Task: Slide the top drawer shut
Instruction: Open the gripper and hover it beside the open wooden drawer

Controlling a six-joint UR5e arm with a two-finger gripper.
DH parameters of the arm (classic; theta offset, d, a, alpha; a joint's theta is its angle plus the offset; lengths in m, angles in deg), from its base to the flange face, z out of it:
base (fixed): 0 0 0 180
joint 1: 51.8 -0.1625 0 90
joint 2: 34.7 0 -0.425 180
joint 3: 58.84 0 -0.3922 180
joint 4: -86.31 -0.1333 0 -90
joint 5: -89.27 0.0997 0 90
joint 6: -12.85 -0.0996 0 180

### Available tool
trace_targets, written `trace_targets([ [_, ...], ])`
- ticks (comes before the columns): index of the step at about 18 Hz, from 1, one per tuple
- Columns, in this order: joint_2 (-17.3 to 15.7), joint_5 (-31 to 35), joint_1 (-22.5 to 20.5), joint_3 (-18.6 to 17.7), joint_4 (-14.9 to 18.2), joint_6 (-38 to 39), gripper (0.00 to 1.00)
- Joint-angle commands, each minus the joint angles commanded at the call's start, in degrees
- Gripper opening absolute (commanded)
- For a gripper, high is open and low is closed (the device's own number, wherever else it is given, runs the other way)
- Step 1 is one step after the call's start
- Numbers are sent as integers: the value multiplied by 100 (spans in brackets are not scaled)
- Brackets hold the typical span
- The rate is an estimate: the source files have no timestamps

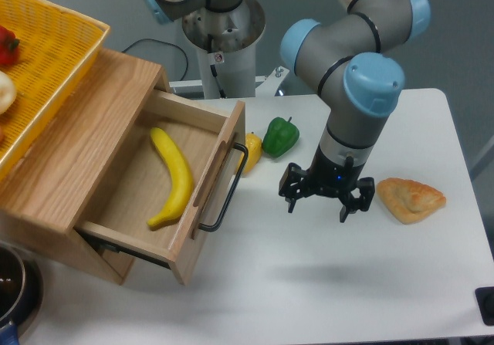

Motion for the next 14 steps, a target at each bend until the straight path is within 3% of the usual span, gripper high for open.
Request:
trace_targets([
  [5, -97, -378, -61, 0, -9, -61, 60],
  [14, -264, 246, -70, 53, 17, -615, 34],
])
